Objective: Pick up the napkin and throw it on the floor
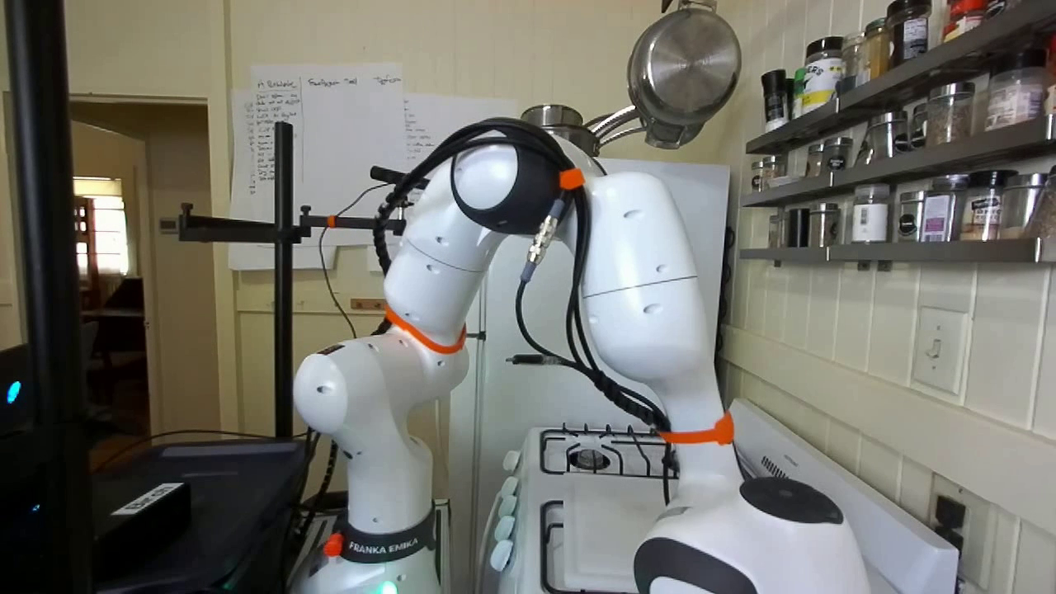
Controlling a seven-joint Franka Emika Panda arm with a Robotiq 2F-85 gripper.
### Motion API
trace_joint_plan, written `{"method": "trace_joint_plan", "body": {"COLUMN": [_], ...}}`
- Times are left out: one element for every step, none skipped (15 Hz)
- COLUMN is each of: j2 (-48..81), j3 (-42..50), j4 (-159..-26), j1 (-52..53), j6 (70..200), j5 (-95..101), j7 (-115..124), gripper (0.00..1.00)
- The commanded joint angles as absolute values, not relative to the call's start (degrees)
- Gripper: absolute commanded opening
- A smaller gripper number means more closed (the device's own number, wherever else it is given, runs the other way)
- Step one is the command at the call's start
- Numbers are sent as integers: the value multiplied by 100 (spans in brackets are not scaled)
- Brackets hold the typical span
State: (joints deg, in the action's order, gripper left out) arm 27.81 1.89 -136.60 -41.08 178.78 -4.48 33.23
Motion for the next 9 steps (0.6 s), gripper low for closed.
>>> {"method": "trace_joint_plan", "body": {"j2": [3317, 3427, 3552, 3668, 3784, 3881, 3993, 4098, 4211], "j3": [205, 217, 218, 159, 127, 50, -73, -165, -225], "j4": [-13218, -13138, -13044, -12967, -12890, -12829, -12758, -12692, -12626], "j1": [-3965, -3936, -3918, -3955, -3969, -4030, -4133, -4217, -4267], "j6": [17983, 18025, 18067, 18123, 18205, 18280, 18385, 18438, 18547], "j5": [-1201, -1329, -1446, -1566, -1670, -1740, -1799, -1800, -1784], "j7": [2557, 2432, 2338, 2267, 2216, 2152, 2092, 2008, 1965], "gripper": [1, 1, 1, 1, 1, 1, 1, 1, 1]}}
